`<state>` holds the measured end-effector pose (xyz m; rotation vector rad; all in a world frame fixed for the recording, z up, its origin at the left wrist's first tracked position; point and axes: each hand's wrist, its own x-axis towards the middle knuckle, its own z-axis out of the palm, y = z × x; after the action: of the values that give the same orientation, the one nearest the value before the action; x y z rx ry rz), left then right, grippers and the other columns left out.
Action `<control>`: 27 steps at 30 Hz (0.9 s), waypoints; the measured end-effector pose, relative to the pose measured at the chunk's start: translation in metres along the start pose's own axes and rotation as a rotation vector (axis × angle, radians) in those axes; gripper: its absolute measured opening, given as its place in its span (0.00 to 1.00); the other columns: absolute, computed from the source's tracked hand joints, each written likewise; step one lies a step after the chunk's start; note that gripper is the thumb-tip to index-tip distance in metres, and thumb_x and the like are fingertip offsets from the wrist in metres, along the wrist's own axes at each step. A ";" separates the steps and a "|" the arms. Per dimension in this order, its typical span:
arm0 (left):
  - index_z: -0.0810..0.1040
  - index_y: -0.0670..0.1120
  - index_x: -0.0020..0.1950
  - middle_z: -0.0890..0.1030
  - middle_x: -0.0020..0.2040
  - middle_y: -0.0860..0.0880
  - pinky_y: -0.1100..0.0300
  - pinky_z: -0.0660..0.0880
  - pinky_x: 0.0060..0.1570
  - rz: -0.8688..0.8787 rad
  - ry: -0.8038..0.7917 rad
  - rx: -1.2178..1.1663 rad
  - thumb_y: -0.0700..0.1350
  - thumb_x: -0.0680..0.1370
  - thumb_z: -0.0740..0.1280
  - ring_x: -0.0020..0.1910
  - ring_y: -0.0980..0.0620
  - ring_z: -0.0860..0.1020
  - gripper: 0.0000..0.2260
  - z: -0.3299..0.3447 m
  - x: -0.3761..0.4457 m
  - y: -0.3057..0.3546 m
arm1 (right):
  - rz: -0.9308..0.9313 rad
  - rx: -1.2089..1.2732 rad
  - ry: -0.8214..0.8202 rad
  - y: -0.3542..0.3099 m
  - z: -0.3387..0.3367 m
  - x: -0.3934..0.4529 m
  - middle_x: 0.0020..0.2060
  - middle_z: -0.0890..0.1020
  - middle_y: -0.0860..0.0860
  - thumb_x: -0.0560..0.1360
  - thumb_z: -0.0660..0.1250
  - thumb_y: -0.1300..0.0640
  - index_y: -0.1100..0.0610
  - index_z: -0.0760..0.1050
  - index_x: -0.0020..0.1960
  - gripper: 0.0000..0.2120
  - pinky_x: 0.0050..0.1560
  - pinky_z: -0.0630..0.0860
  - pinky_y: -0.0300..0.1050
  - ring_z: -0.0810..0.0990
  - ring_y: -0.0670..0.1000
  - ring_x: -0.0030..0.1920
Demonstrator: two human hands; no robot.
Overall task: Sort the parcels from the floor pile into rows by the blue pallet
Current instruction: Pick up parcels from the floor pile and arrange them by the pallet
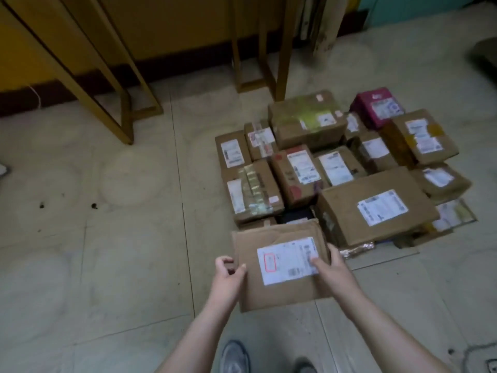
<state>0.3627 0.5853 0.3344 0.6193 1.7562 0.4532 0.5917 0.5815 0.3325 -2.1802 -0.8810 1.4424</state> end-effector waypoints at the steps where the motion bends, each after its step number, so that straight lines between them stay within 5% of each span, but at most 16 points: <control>1: 0.66 0.47 0.56 0.77 0.48 0.48 0.45 0.76 0.52 0.004 0.008 -0.013 0.44 0.80 0.65 0.44 0.50 0.76 0.10 0.008 0.015 -0.010 | -0.031 -0.031 0.013 0.007 0.005 0.015 0.68 0.73 0.56 0.78 0.67 0.56 0.55 0.64 0.75 0.27 0.63 0.67 0.44 0.71 0.56 0.68; 4: 0.67 0.46 0.55 0.78 0.49 0.47 0.52 0.74 0.47 0.032 0.031 -0.051 0.40 0.80 0.63 0.42 0.52 0.76 0.07 0.027 0.047 -0.029 | -0.081 -0.133 0.037 0.016 0.011 0.048 0.73 0.66 0.57 0.78 0.66 0.55 0.55 0.60 0.78 0.31 0.70 0.61 0.45 0.65 0.55 0.72; 10: 0.67 0.46 0.63 0.76 0.52 0.54 0.51 0.76 0.59 0.153 -0.007 -0.004 0.38 0.79 0.65 0.55 0.51 0.78 0.14 0.049 0.063 -0.027 | -0.162 -0.251 0.081 0.009 0.006 0.077 0.73 0.67 0.55 0.78 0.65 0.55 0.55 0.55 0.78 0.32 0.61 0.64 0.43 0.68 0.54 0.69; 13: 0.64 0.44 0.69 0.76 0.56 0.51 0.53 0.75 0.61 0.189 -0.028 0.041 0.37 0.78 0.67 0.57 0.50 0.77 0.22 0.054 0.072 -0.022 | -0.223 -0.407 0.065 0.011 0.006 0.081 0.74 0.62 0.55 0.77 0.64 0.54 0.56 0.52 0.80 0.36 0.69 0.63 0.46 0.65 0.54 0.72; 19: 0.65 0.49 0.65 0.75 0.49 0.56 0.75 0.72 0.33 0.263 -0.029 0.141 0.39 0.76 0.71 0.42 0.63 0.76 0.22 0.067 0.088 -0.019 | -0.313 -0.608 0.174 0.014 0.002 0.088 0.73 0.60 0.51 0.76 0.62 0.49 0.48 0.50 0.80 0.36 0.63 0.73 0.54 0.65 0.54 0.69; 23: 0.65 0.47 0.68 0.79 0.57 0.49 0.62 0.79 0.50 0.265 -0.096 0.168 0.41 0.75 0.73 0.47 0.57 0.81 0.25 0.079 0.088 -0.022 | -0.305 -0.831 0.215 0.020 -0.002 0.085 0.79 0.51 0.55 0.79 0.58 0.48 0.50 0.48 0.80 0.33 0.71 0.65 0.56 0.54 0.59 0.76; 27: 0.63 0.48 0.69 0.79 0.58 0.48 0.61 0.78 0.51 0.248 -0.146 0.192 0.41 0.75 0.72 0.48 0.58 0.81 0.26 0.077 0.088 -0.019 | -0.296 -0.907 0.204 0.027 0.000 0.083 0.80 0.46 0.56 0.81 0.54 0.47 0.50 0.44 0.81 0.32 0.75 0.57 0.54 0.50 0.60 0.78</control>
<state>0.4157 0.6235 0.2357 0.9896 1.6015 0.3997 0.6226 0.6186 0.2601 -2.5398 -1.9434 0.7022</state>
